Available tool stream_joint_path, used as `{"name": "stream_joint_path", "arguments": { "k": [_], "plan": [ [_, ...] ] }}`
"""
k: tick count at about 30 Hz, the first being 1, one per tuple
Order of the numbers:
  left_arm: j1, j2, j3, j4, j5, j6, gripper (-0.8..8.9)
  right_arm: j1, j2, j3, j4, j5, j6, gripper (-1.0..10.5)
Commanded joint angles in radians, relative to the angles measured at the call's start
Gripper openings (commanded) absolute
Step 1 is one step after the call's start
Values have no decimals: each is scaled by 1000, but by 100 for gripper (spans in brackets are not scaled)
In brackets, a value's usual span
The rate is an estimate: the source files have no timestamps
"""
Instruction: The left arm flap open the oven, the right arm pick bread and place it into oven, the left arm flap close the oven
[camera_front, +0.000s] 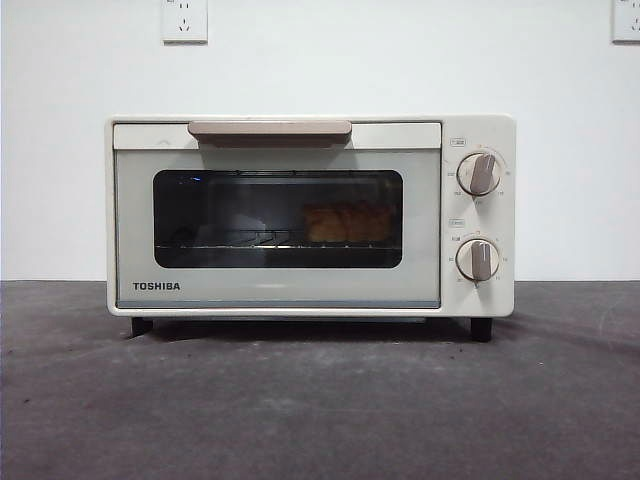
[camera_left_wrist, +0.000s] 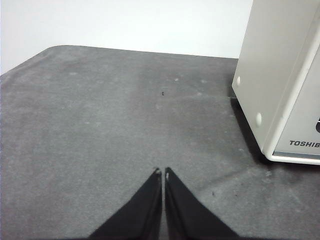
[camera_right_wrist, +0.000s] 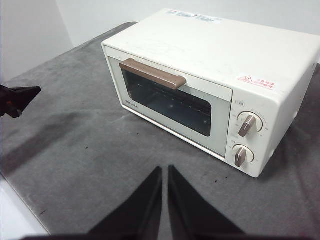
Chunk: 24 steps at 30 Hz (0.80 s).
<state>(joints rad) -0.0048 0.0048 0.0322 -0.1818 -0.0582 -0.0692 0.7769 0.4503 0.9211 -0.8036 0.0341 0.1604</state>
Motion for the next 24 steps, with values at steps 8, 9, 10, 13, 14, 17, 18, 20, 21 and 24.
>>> {"name": "stream_joint_path", "arguments": {
  "k": [8,9,10,13,14,17,18,20,21,24],
  "plan": [
    [-1,-2,-20,-4,-13,5,20,5,3,18,10,3,-9,17],
    [-1,-2,-20,-4,-13,5,20,5,3,18,10,3,-9,17],
    [-1,-2,-20,-4,-13,5,20,5,3,18,10,3,-9,17],
    [-1,-2,-20,-4,-13,5,20,5,3,18,11,3,-9,17],
    [-1,-2,-20,-4,-13,5,20,5,3,17,11,3,-8,17],
    [-1,-2,-20,-4,-13,5,20,-47,-13,8,8,39,-35,16],
    [-1,-2,-20,-4,-13,5,20,-86,-16,-6,19,38,-38,17],
    [-1,-2,-20,-4,-13,5,20,-182,-37,-54,50,30,-39,16],
    [-1,-2,-20,-4,-13,5,20,-241,-51,-91,82,29,-46,17],
    [-1,-2,-20,-4,-13,5,20,-420,-121,-246,220,28,-62,17]
  ]
}}
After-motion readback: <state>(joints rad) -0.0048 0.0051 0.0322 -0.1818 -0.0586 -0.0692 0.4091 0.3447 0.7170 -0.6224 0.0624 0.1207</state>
